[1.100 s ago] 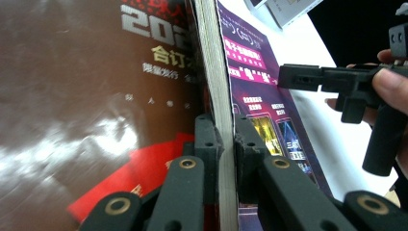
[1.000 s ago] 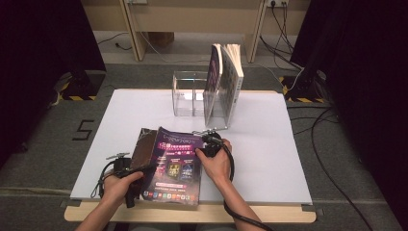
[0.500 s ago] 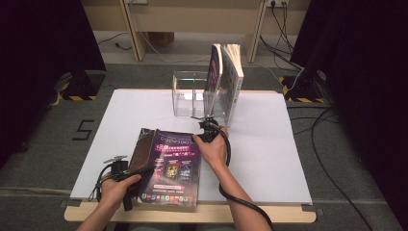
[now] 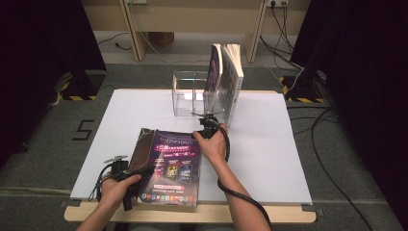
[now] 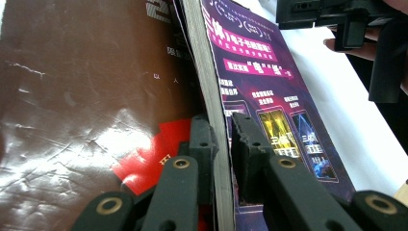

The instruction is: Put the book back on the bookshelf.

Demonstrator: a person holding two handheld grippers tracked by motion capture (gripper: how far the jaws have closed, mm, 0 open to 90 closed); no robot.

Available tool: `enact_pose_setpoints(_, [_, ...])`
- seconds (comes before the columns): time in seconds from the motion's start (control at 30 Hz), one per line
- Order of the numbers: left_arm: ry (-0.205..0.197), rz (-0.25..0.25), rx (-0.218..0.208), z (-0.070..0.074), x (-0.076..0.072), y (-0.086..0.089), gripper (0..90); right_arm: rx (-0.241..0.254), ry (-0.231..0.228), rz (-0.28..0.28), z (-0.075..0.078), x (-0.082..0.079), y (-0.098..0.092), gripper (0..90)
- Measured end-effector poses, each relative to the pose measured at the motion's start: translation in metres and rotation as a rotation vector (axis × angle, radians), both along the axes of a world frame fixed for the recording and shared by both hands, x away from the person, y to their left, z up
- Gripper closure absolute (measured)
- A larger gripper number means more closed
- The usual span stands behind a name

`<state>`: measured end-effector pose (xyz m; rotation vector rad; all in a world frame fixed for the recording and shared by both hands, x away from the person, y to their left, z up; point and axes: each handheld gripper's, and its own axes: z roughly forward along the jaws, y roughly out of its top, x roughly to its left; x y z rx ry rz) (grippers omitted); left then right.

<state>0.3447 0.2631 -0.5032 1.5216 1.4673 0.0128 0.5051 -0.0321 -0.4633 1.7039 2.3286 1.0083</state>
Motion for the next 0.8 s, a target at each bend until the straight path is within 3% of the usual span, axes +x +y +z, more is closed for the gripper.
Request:
enact_pose_setpoints(0.33, [0.001, 0.002, -0.003, -0.001, 0.0, 0.0, 78.6, -0.006, 0.032, 0.011, -0.01, 0.005, 0.001, 51.4])
enact_pose_setpoints(0.63, [0.012, 0.003, 0.0, -0.003, 0.001, 0.001, 77.7, 0.0, 0.014, -0.001, -0.011, 0.003, 0.003, 53.5])
enact_pose_setpoints(0.8, [0.013, 0.009, -0.002, -0.004, 0.0, 0.0, 77.8, 0.038, 0.02, -0.018, -0.01, 0.002, -0.002, 56.5])
